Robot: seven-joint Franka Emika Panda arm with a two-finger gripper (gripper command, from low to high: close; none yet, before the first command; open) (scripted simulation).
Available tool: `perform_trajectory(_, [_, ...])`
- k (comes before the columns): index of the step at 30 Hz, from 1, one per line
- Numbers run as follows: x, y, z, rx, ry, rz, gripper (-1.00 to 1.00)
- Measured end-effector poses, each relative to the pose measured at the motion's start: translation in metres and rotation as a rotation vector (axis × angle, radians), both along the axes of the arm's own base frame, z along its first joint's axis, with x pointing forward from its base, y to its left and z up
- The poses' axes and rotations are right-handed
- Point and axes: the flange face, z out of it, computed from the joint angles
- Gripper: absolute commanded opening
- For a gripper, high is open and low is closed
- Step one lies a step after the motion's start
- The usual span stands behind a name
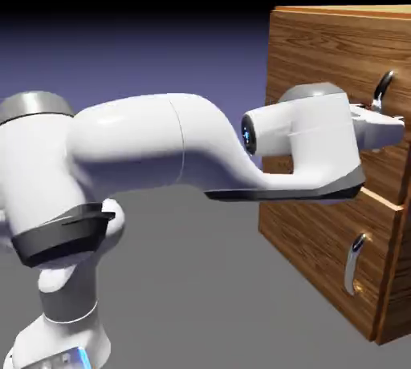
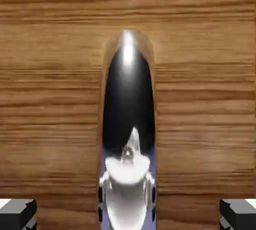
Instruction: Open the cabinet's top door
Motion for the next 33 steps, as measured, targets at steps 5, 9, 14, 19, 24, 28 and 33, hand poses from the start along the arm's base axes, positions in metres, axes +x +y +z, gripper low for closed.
perform_trajectory(5, [-0.033, 0.010, 0.000, 0.000, -0.001, -0.071, -1.00])
perform_trajectory(9, [-0.059, 0.020, 0.000, -0.002, 0.000, -0.130, -1.00])
perform_trajectory(14, [-0.090, 0.035, 0.000, -0.002, 0.000, -0.202, -1.00])
perform_trajectory(19, [-0.120, 0.052, 0.000, -0.002, 0.000, -0.273, -1.00])
perform_trajectory(24, [-0.148, 0.070, 0.000, -0.002, 0.000, -0.342, -1.00])
perform_trajectory(28, [-0.169, 0.086, 0.000, -0.002, 0.000, -0.397, -1.00])
perform_trajectory(33, [-0.192, 0.105, 0.000, -0.002, 0.000, -0.460, -1.00])
